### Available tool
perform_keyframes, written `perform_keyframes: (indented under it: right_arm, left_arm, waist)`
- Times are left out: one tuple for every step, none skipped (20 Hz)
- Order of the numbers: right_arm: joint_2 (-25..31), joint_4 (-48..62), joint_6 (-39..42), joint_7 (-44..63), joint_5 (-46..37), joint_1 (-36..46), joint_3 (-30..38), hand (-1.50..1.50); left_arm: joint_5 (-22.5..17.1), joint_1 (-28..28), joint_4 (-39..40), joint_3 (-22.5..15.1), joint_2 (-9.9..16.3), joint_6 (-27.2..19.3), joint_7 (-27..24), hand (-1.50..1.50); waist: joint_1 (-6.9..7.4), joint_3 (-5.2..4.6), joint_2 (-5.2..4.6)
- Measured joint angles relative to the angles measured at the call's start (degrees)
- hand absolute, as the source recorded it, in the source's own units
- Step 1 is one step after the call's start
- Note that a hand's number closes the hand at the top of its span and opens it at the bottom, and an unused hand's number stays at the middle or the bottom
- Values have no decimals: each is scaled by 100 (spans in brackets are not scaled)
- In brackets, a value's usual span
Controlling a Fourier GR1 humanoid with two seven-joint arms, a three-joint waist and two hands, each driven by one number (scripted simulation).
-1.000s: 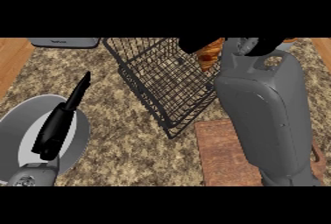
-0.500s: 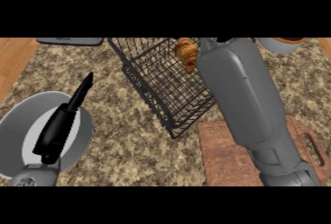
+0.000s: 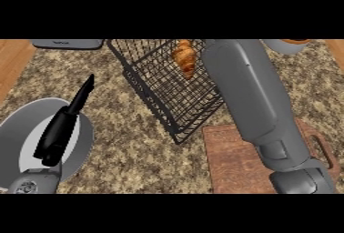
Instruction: Pick the croissant from the cutting board and place it in the tiered basket
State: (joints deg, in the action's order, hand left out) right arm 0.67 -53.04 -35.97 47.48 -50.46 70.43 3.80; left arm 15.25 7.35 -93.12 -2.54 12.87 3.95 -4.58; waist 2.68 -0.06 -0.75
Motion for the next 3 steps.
perform_keyframes:
  right_arm:
    - [42, 17, -157, 84, -158, 35, 45, -150]
    - [157, 9, -228, 167, -280, 74, 119, -150]
    - [216, -32, -304, 293, -429, 74, 170, -150]
  left_arm:
    - [20, -37, 24, 15, -4, -30, -16, 0]
    - [38, -58, -15, 23, -7, -55, 23, 0]
    - [39, -52, 6, 56, 5, -62, 36, 0]
  waist:
    - [-42, -1, 16]
    - [-83, -2, 35]
    - [-138, -1, 54]
